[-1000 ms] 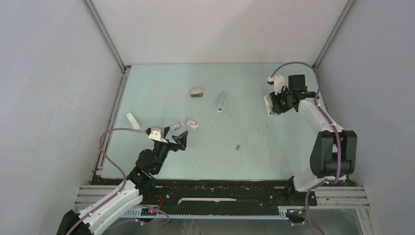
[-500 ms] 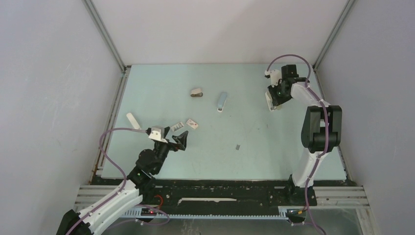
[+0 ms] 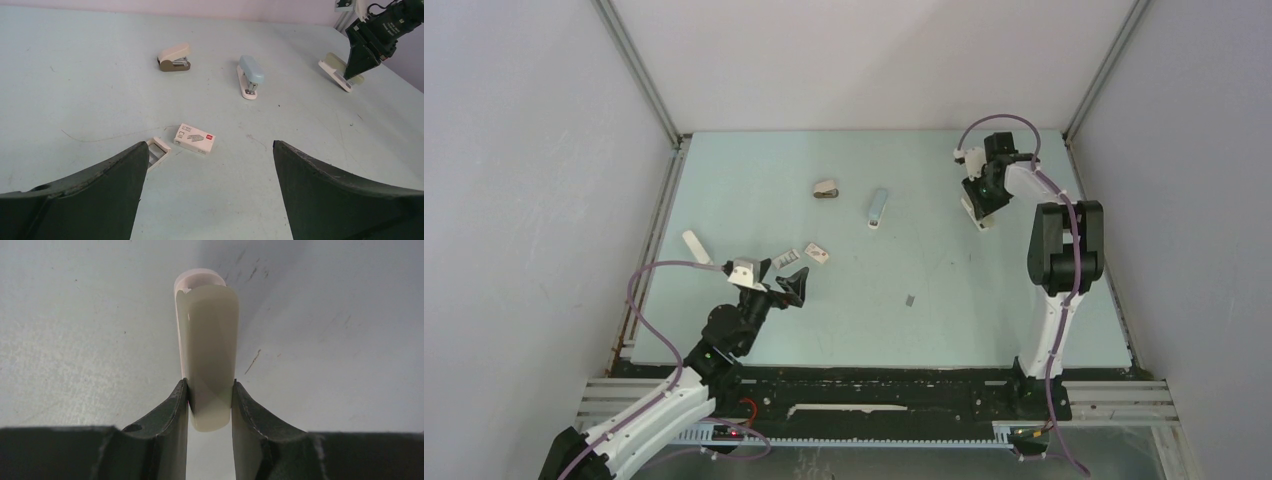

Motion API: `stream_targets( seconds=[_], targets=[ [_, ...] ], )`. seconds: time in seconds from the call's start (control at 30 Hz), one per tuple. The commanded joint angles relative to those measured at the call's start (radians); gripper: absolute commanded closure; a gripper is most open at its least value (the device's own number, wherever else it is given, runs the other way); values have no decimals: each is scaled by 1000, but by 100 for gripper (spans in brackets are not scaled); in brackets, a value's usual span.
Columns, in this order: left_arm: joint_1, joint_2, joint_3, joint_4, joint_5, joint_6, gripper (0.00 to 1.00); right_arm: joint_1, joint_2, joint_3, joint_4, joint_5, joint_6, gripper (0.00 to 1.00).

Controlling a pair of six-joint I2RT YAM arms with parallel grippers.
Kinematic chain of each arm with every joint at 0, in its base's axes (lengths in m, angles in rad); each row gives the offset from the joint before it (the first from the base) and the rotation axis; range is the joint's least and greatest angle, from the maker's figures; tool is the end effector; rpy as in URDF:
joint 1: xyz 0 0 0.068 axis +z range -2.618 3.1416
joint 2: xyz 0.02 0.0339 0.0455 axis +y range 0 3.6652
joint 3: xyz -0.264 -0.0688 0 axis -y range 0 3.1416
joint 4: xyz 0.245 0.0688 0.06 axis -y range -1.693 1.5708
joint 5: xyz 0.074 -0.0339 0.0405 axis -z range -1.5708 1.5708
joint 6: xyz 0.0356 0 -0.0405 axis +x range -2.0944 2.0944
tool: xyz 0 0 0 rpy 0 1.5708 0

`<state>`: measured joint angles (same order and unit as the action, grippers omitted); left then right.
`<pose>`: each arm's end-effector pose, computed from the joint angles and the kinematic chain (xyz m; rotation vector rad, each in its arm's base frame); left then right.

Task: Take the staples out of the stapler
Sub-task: Place the stapler at the center of the board.

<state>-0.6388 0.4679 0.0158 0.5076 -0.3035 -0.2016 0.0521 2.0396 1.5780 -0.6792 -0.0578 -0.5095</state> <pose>0.1178 -0.0742 0.1855 0.0894 1.5314 -0.4416 0.4303 0.0245 0.1941 -0.7673 2.5985 -0.0579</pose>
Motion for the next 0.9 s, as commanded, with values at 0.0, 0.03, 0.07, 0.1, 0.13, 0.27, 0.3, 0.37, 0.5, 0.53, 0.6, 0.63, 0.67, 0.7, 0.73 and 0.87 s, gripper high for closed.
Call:
stream_targets(
  seconds=[0.0,0.03,0.07,0.1,0.13,0.27,0.3,0.37,0.5,0.53,0.6,0.63,0.67,0.7,0.73,0.87],
  targets=[
    [4,5,-10,41,-10,2,0,24,35,50,-18,26,14,95],
    [4,3,-10,41,-10,2,0,29,43,55,-21,30,14,94],
    [4,2,-10,41,-10,2,0,35,50,61,-23,33,14,91],
    [4,2,-10,41,-10,2,0,40,56,64,-24,36,15,89],
    [4,0,-10,42,-10,1,0,45,62,69,-27,37,14,86],
    [4,-6,-10,41,-8,3,0,58,74,85,-38,31,24,70],
    [5,-7,-10,41,-9,3,0,58,72,84,-37,28,26,66],
    [5,-10,-10,40,-9,4,0,57,63,82,-37,22,31,58],
    [5,-10,-10,38,-5,4,0,49,19,63,-28,2,40,41],
    [5,-12,-10,37,-6,4,0,47,4,54,-25,-6,43,38],
    [5,-14,-10,36,-6,4,0,40,-38,36,-14,-20,48,31],
    [5,-16,-10,34,-6,4,0,35,-55,28,-11,-30,49,29],
    [4,-17,-10,33,-6,3,0,30,-76,19,-11,-42,51,28],
    [4,-18,-10,29,-7,3,0,25,-100,3,-10,-55,50,26],
    [4,-18,-10,27,-8,2,0,21,-127,-12,-6,-65,50,25],
    [5,-20,-9,12,-12,-1,0,5,-261,-83,20,-100,39,20]
  ],
)
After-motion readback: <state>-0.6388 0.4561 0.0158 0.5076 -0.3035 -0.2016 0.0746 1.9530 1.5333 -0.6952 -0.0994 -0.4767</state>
